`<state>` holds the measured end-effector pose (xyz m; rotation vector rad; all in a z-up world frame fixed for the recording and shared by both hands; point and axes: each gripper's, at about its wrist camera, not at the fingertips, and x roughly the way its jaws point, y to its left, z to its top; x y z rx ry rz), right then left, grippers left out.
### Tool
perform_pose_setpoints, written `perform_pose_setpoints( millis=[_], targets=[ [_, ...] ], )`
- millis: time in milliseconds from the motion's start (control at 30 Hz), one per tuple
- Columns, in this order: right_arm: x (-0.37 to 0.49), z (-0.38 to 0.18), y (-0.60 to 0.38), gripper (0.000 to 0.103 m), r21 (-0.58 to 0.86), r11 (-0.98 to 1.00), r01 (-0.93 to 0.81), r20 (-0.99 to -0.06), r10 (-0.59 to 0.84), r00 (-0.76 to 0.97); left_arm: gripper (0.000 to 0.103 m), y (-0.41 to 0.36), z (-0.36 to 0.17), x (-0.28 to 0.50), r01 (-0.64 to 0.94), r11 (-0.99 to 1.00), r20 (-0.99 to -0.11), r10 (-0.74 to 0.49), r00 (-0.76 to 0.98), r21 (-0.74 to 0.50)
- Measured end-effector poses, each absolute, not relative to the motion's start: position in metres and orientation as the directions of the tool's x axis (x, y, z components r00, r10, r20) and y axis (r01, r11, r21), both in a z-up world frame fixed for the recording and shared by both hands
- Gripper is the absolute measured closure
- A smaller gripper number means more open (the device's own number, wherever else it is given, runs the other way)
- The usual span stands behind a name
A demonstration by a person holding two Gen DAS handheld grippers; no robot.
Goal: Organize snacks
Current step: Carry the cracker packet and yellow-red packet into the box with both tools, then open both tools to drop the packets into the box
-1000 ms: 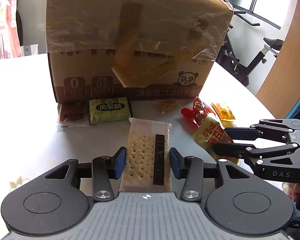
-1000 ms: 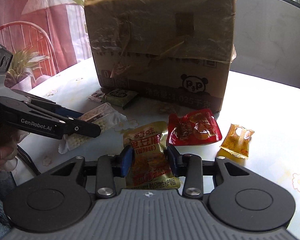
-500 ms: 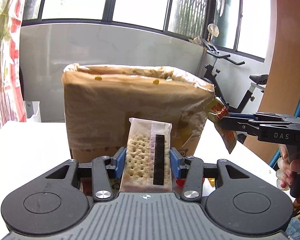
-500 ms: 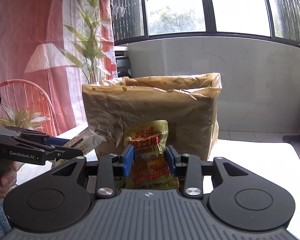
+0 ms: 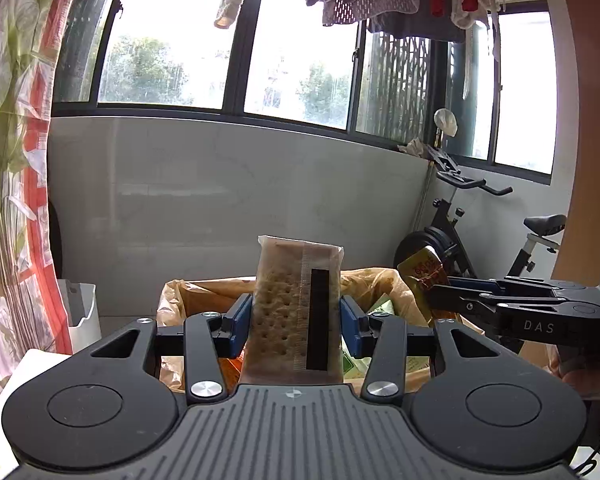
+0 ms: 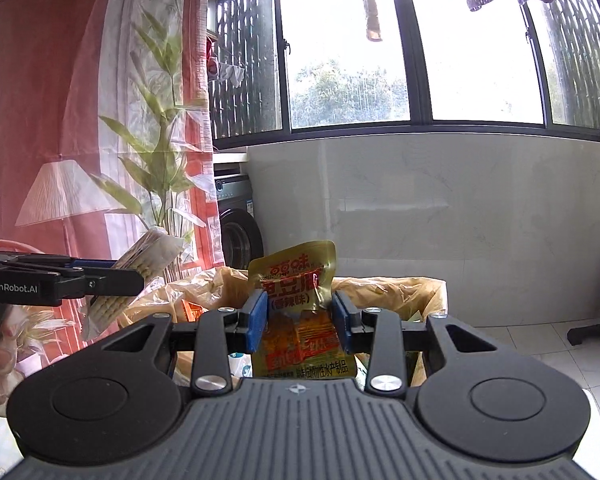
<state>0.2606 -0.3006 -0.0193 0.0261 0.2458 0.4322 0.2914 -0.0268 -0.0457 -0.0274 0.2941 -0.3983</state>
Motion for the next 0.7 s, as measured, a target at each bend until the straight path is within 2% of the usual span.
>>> perform_pose_setpoints(
  millis=[233, 433, 533, 633, 700],
  targets=[
    [0.304, -0.03, -0.279, 0.064, 0.106, 0.914, -0.391, -0.291, 0.404, 0.867, 0.054, -0.043, -0.046, 0.329, 0.359, 0.932, -0.325, -0.356, 0.876, -0.052],
    [0.311, -0.044, -0.274, 0.056, 0.112, 0.922, -0.37, -0.335, 0.386, 0.86, 0.052, -0.053, -0.061, 0.354, 0.378, 0.925, -0.384, -0.358, 0.851, -0.027],
    [0.306, -0.047, -0.278, 0.044, 0.11, 0.925, -0.363, -0.34, 0.378, 0.861, 0.041, -0.052, -0.063, 0.352, 0.375, 0.927, -0.373, -0.353, 0.858, -0.017],
    [0.297, -0.046, -0.286, 0.035, 0.112, 0.927, -0.357, -0.317, 0.374, 0.871, 0.041, -0.043, -0.064, 0.349, 0.365, 0.931, -0.375, -0.346, 0.86, -0.023],
    [0.29, -0.045, -0.291, 0.026, 0.108, 0.93, -0.352, -0.298, 0.368, 0.881, 0.041, -0.035, -0.062, 0.345, 0.354, 0.935, -0.37, -0.34, 0.864, -0.031]
  ],
)
